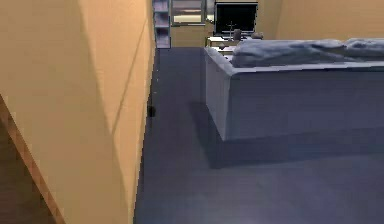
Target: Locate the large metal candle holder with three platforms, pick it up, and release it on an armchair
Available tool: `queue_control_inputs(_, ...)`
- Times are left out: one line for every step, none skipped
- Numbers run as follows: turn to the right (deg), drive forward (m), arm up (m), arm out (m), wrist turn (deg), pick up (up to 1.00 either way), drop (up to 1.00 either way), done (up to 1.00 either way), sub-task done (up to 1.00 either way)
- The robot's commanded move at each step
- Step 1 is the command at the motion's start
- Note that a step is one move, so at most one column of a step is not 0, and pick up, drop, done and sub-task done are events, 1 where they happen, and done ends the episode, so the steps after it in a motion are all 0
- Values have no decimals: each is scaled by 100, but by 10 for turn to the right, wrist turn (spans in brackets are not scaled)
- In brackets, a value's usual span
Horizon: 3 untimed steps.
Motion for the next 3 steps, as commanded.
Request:
queue_control_inputs(0, 100, 0, 0, 0, 0, 0, 0, 0)
queue_control_inputs(0, 100, 0, 0, 0, 0, 0, 0, 0)
queue_control_inputs(-30, 0, 0, 0, 0, 0, 0, 0, 0)
